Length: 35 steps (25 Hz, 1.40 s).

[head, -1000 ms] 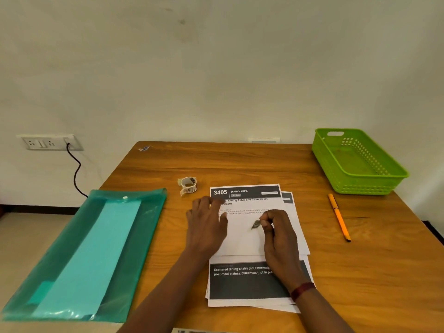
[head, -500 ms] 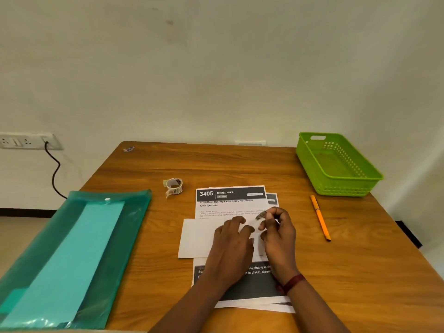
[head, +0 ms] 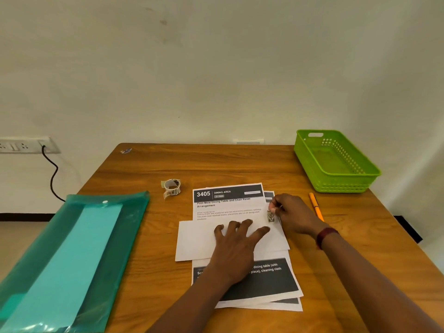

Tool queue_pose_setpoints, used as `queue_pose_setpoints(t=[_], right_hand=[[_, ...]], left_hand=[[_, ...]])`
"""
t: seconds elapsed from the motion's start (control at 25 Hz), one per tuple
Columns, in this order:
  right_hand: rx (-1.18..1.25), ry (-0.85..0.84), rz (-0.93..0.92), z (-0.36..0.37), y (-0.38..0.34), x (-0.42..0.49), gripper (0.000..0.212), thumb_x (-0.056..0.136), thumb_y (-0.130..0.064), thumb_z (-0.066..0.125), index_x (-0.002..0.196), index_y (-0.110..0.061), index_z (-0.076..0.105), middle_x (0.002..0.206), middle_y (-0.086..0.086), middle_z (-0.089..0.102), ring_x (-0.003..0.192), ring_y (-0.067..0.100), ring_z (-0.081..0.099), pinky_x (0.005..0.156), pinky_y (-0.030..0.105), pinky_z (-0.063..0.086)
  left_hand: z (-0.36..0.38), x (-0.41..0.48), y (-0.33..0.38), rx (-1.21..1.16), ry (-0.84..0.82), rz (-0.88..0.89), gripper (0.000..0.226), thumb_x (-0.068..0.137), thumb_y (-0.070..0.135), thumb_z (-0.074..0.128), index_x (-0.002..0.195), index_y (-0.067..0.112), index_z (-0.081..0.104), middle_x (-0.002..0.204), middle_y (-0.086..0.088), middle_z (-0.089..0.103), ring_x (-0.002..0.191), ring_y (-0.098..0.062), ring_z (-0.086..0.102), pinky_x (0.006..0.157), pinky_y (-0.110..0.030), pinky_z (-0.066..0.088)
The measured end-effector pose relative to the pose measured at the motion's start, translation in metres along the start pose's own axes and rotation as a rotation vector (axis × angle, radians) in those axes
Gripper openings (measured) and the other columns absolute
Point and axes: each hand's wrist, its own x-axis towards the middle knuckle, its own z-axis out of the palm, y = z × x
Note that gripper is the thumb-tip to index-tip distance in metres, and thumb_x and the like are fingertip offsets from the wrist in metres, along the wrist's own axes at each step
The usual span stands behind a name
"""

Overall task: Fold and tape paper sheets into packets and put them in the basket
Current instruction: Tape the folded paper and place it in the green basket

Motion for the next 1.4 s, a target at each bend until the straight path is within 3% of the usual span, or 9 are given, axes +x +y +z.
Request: queue_pose_setpoints(t=[0.2,0.36,0.92,1.12,1.24,1.4], right_hand=[[-0.128,-0.081,-0.003,-0.009,-0.001,0.013,0.014,0.092,-0.003,0.058,0.095,-0.01,0.07,0.089,-0.004,0.062,0.077,0.006,0.055,0.063,0.013,0.039],[-0.082,-0.089,0.043,-0.011,0.001,0.015,0.015,0.089,0.001,0.06,0.092,-0.008,0.072,0.082,-0.002,0.065,0.062,0.003,0.055,0.055,0.013,0.043],[-0.137,0.038,0.004,0.006,0.004,0.009,0.013,0.087,0.001,0.064,0.09,-0.006,0.075,0.087,0.003,0.062,0.073,0.007,0.052,0.058,0.007,0.034],[-0.13,0.059,0.022,0.011,0.006,0.01,0.013,0.086,0.001,0.065,0.089,-0.007,0.076,0.087,0.004,0.063,0.076,0.009,0.053,0.062,0.012,0.039],[-0.04,0.106,0.066,0.015,0.011,0.01,0.012,0.083,0.0,0.069,0.09,-0.009,0.074,0.091,0.005,0.067,0.081,0.015,0.06,0.07,0.019,0.047],[0.211,0.185,0.163,0.013,0.019,0.007,0.02,0.075,-0.002,0.079,0.084,-0.015,0.068,0.081,0.002,0.066,0.077,0.016,0.063,0.061,0.017,0.046]], left_hand=[[-0.01,0.012,0.014,0.102,-0.087,-0.031,0.083,0.092,0.032,0.055,0.152,0.04,-0.001,0.151,-0.012,0.024,0.136,-0.034,0.025,0.106,-0.067,0.017],[-0.014,0.023,0.027,0.187,-0.119,-0.042,0.081,0.093,0.03,0.054,0.154,0.035,0.001,0.145,-0.017,0.026,0.132,-0.04,0.026,0.104,-0.071,0.015],[-0.015,0.027,0.035,0.195,-0.156,-0.075,0.075,0.095,0.03,0.053,0.154,0.034,0.008,0.149,-0.016,0.021,0.137,-0.04,0.021,0.107,-0.073,0.006],[-0.013,0.027,0.036,0.19,-0.151,-0.084,0.07,0.096,0.03,0.051,0.154,0.032,0.012,0.149,-0.016,0.022,0.137,-0.04,0.021,0.107,-0.071,0.008],[-0.014,0.027,0.038,0.195,-0.148,-0.088,0.07,0.095,0.029,0.054,0.153,0.031,0.015,0.148,-0.016,0.023,0.135,-0.041,0.023,0.108,-0.069,0.01],[-0.017,0.029,0.038,0.197,-0.153,-0.086,0.073,0.092,0.031,0.059,0.152,0.03,0.017,0.148,-0.015,0.024,0.134,-0.04,0.024,0.108,-0.067,0.013]])
